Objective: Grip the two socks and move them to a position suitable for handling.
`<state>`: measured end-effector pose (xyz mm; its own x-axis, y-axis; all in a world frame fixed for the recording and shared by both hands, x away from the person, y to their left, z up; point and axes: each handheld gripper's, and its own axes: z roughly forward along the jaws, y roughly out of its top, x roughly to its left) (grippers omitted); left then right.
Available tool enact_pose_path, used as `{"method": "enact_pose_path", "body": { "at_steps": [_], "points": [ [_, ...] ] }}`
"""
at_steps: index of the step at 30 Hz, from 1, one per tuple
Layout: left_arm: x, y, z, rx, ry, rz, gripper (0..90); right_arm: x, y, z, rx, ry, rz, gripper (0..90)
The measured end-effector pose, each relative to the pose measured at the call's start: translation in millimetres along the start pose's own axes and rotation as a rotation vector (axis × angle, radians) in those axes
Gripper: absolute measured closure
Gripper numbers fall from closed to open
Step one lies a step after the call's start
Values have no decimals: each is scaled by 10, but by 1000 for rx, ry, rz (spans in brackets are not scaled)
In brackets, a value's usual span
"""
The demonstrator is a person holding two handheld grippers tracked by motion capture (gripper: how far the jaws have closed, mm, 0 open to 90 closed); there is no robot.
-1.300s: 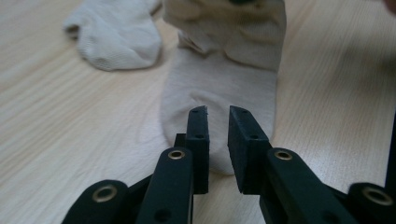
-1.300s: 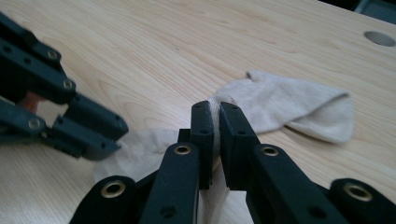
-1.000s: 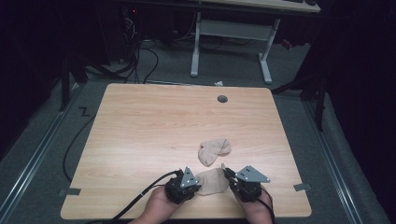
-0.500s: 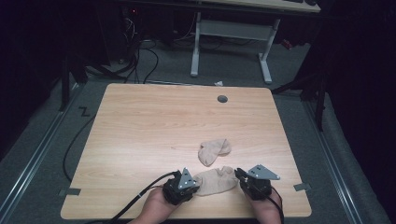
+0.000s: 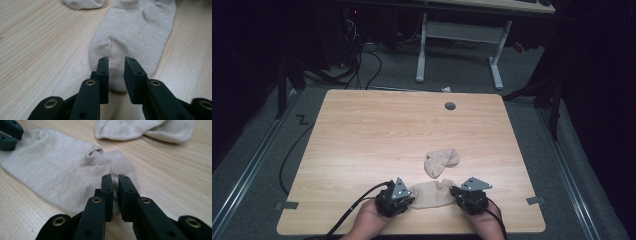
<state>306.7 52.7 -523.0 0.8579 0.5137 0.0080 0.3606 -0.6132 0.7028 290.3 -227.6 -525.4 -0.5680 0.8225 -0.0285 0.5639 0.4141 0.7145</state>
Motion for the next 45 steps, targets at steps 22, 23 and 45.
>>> {"method": "enact_pose_path", "body": {
  "at_steps": [22, 23, 45],
  "points": [
    [252, -396, -438, 49, 28, -32, 746, 450, 223, 220, -5, 127, -154, 827],
    [258, -406, -447, 48, 28, -36, 746, 464, 230, 229, -8, 133, -158, 827],
    [234, -401, -465, 40, 40, -33, 706, 459, 252, 253, -6, 152, -160, 821]
  ]
}}
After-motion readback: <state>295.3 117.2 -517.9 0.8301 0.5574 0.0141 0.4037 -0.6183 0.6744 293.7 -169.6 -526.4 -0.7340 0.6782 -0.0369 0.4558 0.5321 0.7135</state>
